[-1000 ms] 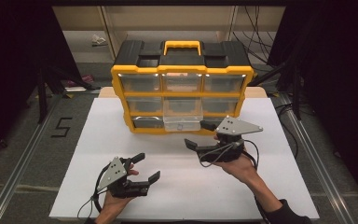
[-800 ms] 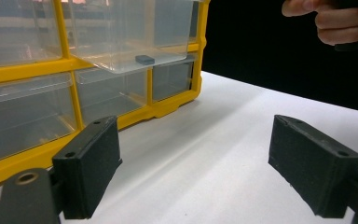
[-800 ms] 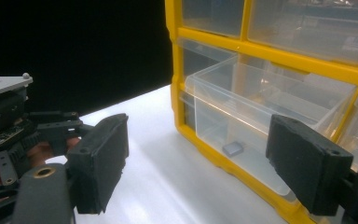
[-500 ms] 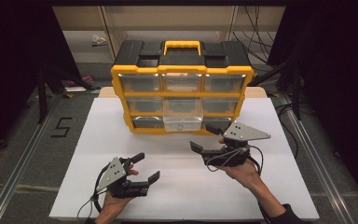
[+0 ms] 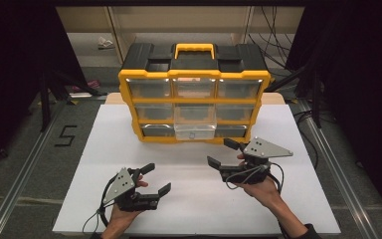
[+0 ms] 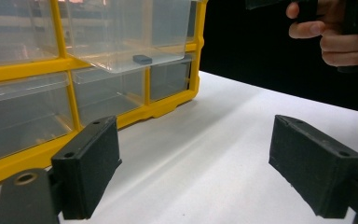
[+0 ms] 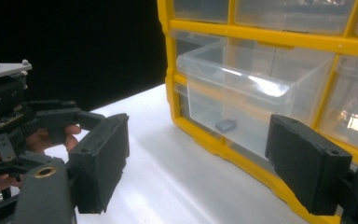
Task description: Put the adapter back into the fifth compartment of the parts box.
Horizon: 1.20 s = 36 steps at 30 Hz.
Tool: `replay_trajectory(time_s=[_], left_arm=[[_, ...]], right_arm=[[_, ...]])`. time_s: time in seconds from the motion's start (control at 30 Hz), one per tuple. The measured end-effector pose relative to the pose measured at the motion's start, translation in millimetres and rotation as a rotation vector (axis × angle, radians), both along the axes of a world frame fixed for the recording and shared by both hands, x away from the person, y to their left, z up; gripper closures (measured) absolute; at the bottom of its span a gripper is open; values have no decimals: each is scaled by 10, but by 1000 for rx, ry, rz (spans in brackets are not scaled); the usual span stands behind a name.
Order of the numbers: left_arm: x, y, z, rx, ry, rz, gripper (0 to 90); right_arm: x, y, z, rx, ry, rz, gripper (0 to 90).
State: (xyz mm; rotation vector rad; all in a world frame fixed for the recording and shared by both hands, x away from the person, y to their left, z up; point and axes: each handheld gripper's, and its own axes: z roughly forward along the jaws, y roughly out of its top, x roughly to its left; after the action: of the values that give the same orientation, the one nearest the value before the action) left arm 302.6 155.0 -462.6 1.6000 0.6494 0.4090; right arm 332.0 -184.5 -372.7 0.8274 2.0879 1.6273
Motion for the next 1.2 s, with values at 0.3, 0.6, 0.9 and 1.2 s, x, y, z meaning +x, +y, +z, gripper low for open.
replay_trajectory(time_s=[0.3, 0.6, 0.9, 1.2], left_arm=[[2, -3, -2, 3, 1, -2, 154], [1, -8, -1, 6, 1, -6, 154], [2, -12, -3, 9, 3, -8, 154], [3, -17, -6, 15, 8, -7, 155]], right_arm=[[-64, -81, -94, 6, 4, -14, 225], [-99, -151, -170, 16, 6, -22, 228], [-145, -186, -234, 17, 5, -24, 228], [-182, -265, -322, 15, 13, -33, 228]])
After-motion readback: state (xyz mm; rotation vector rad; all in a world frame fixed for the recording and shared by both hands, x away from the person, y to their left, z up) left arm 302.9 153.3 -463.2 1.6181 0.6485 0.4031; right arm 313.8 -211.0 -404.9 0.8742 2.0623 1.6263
